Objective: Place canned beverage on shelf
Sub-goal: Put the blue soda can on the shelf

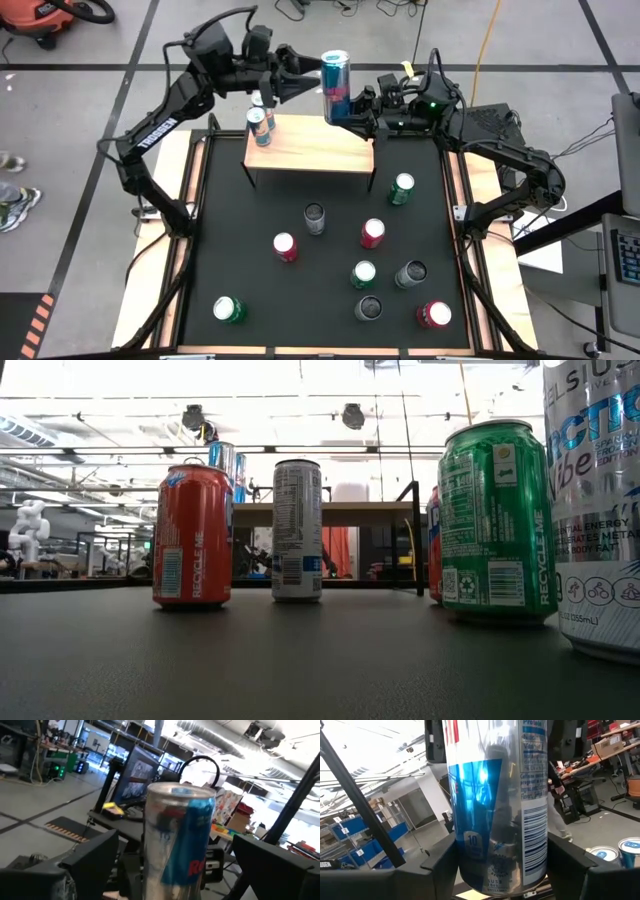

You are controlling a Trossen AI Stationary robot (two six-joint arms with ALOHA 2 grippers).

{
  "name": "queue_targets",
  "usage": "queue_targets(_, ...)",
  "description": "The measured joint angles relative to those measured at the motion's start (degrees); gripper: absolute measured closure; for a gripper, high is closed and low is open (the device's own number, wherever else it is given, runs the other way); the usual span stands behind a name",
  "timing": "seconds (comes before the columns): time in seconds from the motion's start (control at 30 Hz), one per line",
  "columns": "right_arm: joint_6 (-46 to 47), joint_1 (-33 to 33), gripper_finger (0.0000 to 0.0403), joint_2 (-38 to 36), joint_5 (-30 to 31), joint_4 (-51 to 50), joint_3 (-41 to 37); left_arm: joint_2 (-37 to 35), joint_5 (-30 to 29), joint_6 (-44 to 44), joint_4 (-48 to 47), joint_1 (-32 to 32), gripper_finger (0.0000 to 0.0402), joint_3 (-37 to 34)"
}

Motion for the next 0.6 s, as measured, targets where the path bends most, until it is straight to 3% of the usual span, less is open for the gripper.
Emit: queue_targets(0.6, -1.4, 0.0, 0.0179, 0.0, 0.0, -3.6, 0.0, 3.3, 0.7, -3.6, 6.6, -1.2, 0.0008, 0.0)
